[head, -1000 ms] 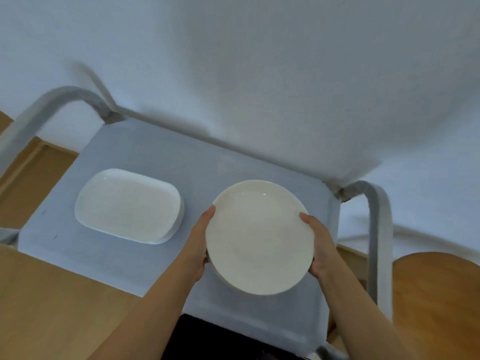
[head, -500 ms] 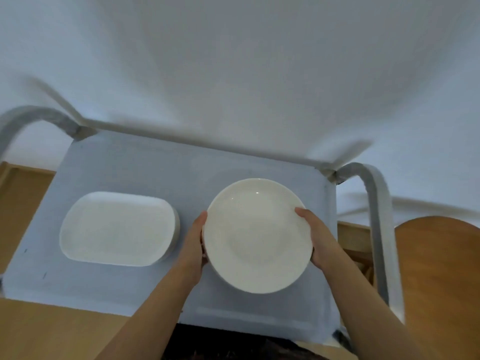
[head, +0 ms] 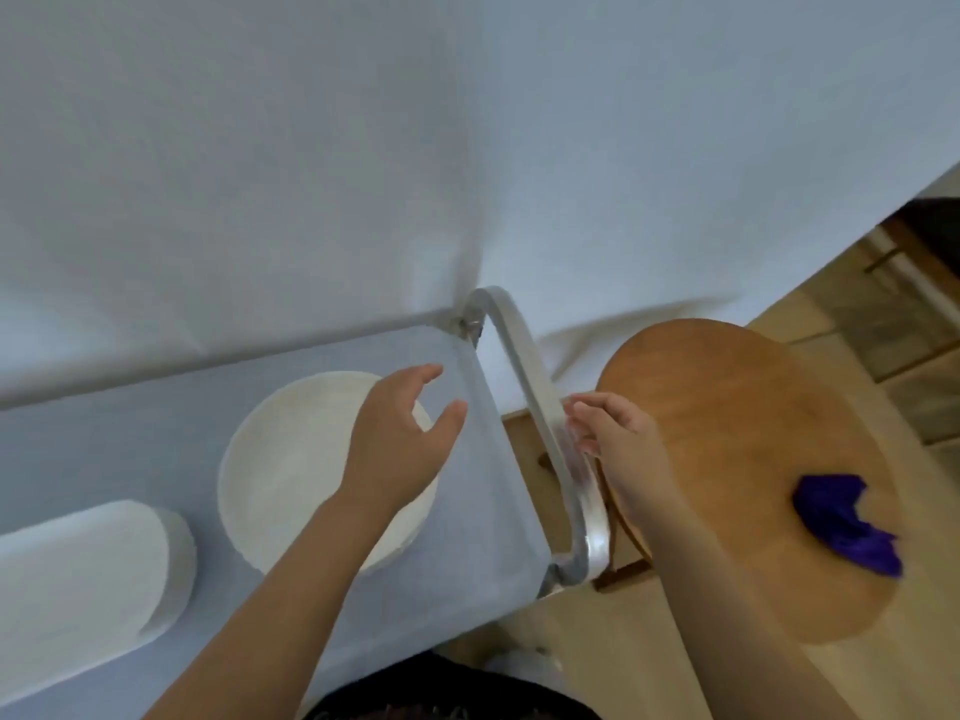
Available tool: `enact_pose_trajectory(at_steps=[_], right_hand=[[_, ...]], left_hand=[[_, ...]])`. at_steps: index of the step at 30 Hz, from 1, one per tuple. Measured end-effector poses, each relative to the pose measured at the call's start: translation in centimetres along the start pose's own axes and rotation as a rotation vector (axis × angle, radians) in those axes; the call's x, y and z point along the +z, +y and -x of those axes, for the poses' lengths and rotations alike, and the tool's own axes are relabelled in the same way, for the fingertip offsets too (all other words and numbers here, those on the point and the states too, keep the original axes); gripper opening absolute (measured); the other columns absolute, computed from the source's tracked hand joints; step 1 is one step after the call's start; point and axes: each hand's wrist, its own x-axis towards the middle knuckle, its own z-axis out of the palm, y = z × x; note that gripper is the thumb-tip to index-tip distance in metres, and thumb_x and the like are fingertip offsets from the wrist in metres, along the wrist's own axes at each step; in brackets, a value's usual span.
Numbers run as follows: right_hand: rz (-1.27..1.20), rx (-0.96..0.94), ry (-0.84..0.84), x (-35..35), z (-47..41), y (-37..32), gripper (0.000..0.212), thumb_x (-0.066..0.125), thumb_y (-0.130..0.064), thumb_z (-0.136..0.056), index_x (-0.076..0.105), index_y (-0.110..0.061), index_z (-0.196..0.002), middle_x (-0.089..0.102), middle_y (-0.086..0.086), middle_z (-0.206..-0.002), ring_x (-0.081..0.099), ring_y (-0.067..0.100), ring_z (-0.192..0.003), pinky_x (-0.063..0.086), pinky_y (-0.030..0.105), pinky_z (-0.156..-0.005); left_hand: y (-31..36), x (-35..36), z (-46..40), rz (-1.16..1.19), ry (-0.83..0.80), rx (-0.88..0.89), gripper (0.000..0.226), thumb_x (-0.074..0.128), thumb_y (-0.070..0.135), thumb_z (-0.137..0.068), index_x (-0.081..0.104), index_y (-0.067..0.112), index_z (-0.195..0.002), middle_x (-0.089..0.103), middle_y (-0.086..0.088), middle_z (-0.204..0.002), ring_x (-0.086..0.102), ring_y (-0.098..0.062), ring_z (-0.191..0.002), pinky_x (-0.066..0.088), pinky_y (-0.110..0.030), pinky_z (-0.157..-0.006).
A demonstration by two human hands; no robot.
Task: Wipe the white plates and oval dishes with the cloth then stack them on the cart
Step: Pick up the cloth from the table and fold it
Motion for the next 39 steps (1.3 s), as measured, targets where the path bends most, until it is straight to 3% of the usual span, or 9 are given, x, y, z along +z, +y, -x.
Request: enact_pose_trajectory(at_steps=[3, 6, 9, 13, 18, 23, 30, 35, 39], right_hand=[[0.016, 0.015, 0.173, -5.6, 0.8, 2.9, 0.012, 0.056, -0.018, -0.092, 0.067, -0.021, -0.093, 0.066, -0.004, -0.087, 0.061, 0.011, -0.083, 0.048, 0.022, -0.068], [0.145, 0.008, 0.292, -11.2, 1.6, 6.3, 0.016, 0.056, -0.021, -0.092, 0.065, -0.018, -0.105, 0.061, -0.014, -0.090, 0.057, 0.004, -0.086, 0.043, 0.018, -0.069], [0.263, 0.015, 0.314, -17.0, 2.4, 9.1, 0.023, 0.056, -0.024, -0.092, 0.064, -0.016, -0.113, 0.059, -0.012, -0.096, 0.053, 0.004, -0.089, 0.038, 0.013, -0.069], [0.299, 0.028, 0.309, -24.4, 2.8, 12.4, 0.024, 0.056, -0.023, -0.092, 0.063, -0.015, -0.113, 0.058, -0.009, -0.100, 0.053, 0.006, -0.096, 0.038, 0.021, -0.082], [0.274, 0.115, 0.306, -30.7, 3.2, 16.6, 0.024, 0.057, -0.026, -0.090, 0.063, -0.017, -0.112, 0.058, -0.009, -0.098, 0.052, 0.006, -0.093, 0.036, 0.022, -0.080], [0.247, 0.221, 0.297, -34.5, 2.2, 19.8, 0.029, 0.059, -0.023, -0.089, 0.063, -0.011, -0.115, 0.061, 0.001, -0.106, 0.053, 0.010, -0.096, 0.038, 0.023, -0.083], [0.219, 0.442, 0.276, -37.5, -0.7, 23.6, 0.028, 0.058, -0.016, -0.090, 0.062, -0.004, -0.115, 0.062, 0.010, -0.114, 0.056, 0.023, -0.107, 0.040, 0.027, -0.089], [0.095, 0.554, 0.392, -40.4, -3.5, 25.7, 0.019, 0.056, -0.010, -0.090, 0.066, 0.004, -0.099, 0.062, 0.014, -0.095, 0.052, 0.020, -0.087, 0.036, 0.027, -0.073], [-0.035, 0.680, 0.453, -42.5, -5.8, 27.9, 0.016, 0.055, -0.010, -0.089, 0.061, 0.002, -0.080, 0.052, 0.013, -0.074, 0.048, 0.023, -0.075, 0.036, 0.031, -0.067]], left_hand=[[4.0, 5.3, 0.5, -0.107, -0.232, 0.184, 0.045, 0.059, 0.035, -0.090, 0.055, 0.018, -0.131, 0.056, 0.003, -0.133, 0.048, -0.013, -0.123, 0.028, -0.019, -0.096], [8.1, 11.4, 2.0, -0.226, -0.401, 0.314, 0.045, 0.055, 0.041, -0.091, 0.053, 0.021, -0.131, 0.056, 0.004, -0.131, 0.049, -0.014, -0.120, 0.031, -0.021, -0.092], [11.6, 17.5, 4.0, -0.295, -0.506, 0.385, 0.048, 0.051, 0.042, -0.092, 0.050, 0.020, -0.135, 0.053, 0.003, -0.136, 0.047, -0.014, -0.123, 0.036, -0.027, -0.099], [15.0, 24.8, 7.3, -0.376, -0.635, 0.413, 0.049, 0.047, 0.043, -0.095, 0.046, 0.020, -0.137, 0.050, 0.004, -0.140, 0.045, -0.012, -0.126, 0.036, -0.029, -0.103], [17.4, 31.0, 10.3, -0.427, -0.780, 0.374, 0.046, 0.047, 0.041, -0.096, 0.047, 0.017, -0.136, 0.053, 0.000, -0.135, 0.049, -0.014, -0.123, 0.036, -0.026, -0.098], [18.2, 35.5, 10.0, -0.498, -0.884, 0.351, 0.048, 0.045, 0.040, -0.098, 0.045, 0.014, -0.139, 0.054, -0.002, -0.136, 0.046, -0.015, -0.127, 0.034, -0.026, -0.103], [18.0, 41.6, 7.1, -0.420, -0.982, 0.168, 0.044, 0.053, 0.037, -0.094, 0.050, 0.017, -0.133, 0.058, 0.000, -0.129, 0.055, -0.015, -0.116, 0.041, -0.025, -0.096], [19.6, 47.0, 5.5, -0.387, -1.053, 0.179, 0.033, 0.057, 0.028, -0.093, 0.060, 0.008, -0.119, 0.067, -0.008, -0.115, 0.061, -0.022, -0.108, 0.044, -0.026, -0.087], [21.0, 50.8, 5.2, -0.399, -1.106, 0.153, 0.028, 0.052, 0.027, -0.094, 0.062, 0.008, -0.113, 0.068, -0.009, -0.111, 0.061, -0.025, -0.104, 0.046, -0.030, -0.089]])
